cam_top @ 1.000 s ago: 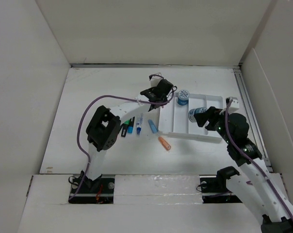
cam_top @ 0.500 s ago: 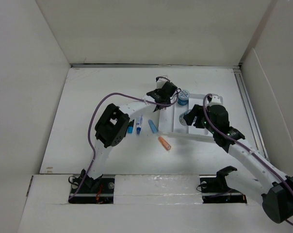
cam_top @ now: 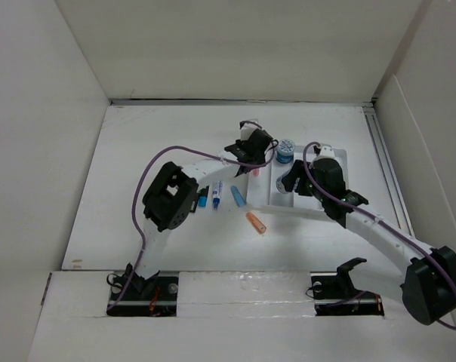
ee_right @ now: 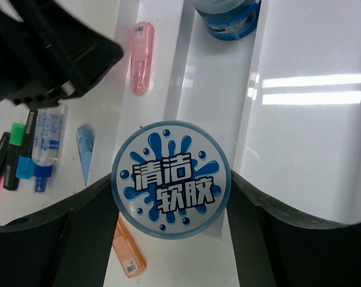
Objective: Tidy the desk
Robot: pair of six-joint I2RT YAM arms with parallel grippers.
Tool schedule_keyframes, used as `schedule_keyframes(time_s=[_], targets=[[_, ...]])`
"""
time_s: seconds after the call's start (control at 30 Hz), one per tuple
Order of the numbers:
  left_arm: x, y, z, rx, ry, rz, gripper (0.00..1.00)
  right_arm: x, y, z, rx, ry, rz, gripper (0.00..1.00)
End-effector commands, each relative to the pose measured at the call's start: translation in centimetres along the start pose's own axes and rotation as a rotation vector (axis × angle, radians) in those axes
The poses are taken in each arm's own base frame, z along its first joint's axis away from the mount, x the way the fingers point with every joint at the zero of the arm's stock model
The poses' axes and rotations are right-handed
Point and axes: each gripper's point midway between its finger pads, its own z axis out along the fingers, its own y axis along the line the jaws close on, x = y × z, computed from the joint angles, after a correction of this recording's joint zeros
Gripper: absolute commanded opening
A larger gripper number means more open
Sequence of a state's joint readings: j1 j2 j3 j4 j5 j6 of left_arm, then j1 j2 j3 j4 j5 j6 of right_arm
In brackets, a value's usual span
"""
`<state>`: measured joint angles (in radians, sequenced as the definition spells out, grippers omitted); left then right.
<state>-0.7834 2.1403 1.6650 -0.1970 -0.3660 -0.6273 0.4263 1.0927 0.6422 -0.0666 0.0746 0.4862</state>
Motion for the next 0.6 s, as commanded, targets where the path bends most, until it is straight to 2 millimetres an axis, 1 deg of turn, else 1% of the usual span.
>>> schedule_keyframes(time_s=[0.0, 0.03, 0.07, 0.1, 0.13, 0.17, 0.2, 0.23, 0.27, 0.3, 0.37, 0.4, 0.43, 0.47, 0.5, 0.53, 0.57], targets=[[-5.3, -0.4, -6.0, 0.1, -0.159, -0.095, 0.37, -4.7, 3.2, 0.5, -0.069, -0.138, -0.004, 0.39], [-5.6, -0.2, -7.0, 0.126, -0.18, -0.112, 0.36, -4.2, 3.3, 1.1, -0.056, -0.116, -0.014, 0.39], [-6.7, -0.7, -7.9, 0.172, -0.232, -0.148, 0.33, -4.1, 3.1, 1.5, -0.042, -0.106, -0.016, 0.39], [-6.6, 0.4, -9.7, 0.189, -0.251, -0.161, 0.32, -3.9, 3.3, 1.8, -0.031, -0.103, -0.022, 0.39], [-6.7, 0.9, -10.5, 0.2, -0.273, -0.174, 0.31, -3.6, 3.5, 2.2, -0.024, -0.088, -0.034, 0.39], [-7.4, 1.1, -11.5, 0.228, -0.321, -0.198, 0.3, -3.5, 3.2, 2.5, -0.008, -0.084, -0.035, 0.39], [-6.5, 2.6, -12.6, 0.235, -0.33, -0.2, 0.3, -3.5, 3.1, 2.7, 0.017, -0.089, -0.041, 0.39], [-6.5, 3.2, -13.4, 0.241, -0.353, -0.208, 0.3, -3.6, 2.9, 2.8, 0.033, -0.09, -0.045, 0.39], [-6.8, 3.4, -14.2, 0.265, -0.384, -0.224, 0.3, -3.2, 2.7, 2.9, 0.055, -0.069, -0.054, 0.4], [-6.0, 4.6, -15.2, 0.274, -0.39, -0.235, 0.3, -3.2, 2.6, 3.0, 0.079, -0.074, -0.059, 0.4], [-5.7, 5.4, -16.1, 0.283, -0.407, -0.248, 0.3, -2.8, 2.3, 3.3, 0.108, -0.061, -0.072, 0.4], [-5.1, 6.3, -16.7, 0.287, -0.406, -0.259, 0.3, -2.9, 1.9, 3.4, 0.134, -0.064, -0.073, 0.4], [-4.6, 6.8, -16.9, 0.281, -0.407, -0.265, 0.3, -2.7, 1.4, 3.4, 0.156, -0.054, -0.075, 0.4], [-4.5, 7.1, -17.2, 0.286, -0.413, -0.272, 0.3, -2.2, 1.4, 3.6, 0.169, -0.044, -0.084, 0.4], [-4.1, 8.0, -18.0, 0.29, -0.424, -0.271, 0.3, -1.8, 0.9, 3.5, 0.207, -0.042, -0.083, 0.4], [-4.1, 8.0, -18.0, 0.29, -0.424, -0.27, 0.31, -1.8, 0.9, 3.5, 0.207, -0.042, -0.083, 0.4], [-4.2, 8.3, -18.5, 0.293, -0.433, -0.273, 0.31, -1.7, 0.5, 3.6, 0.224, -0.042, -0.083, 0.4]])
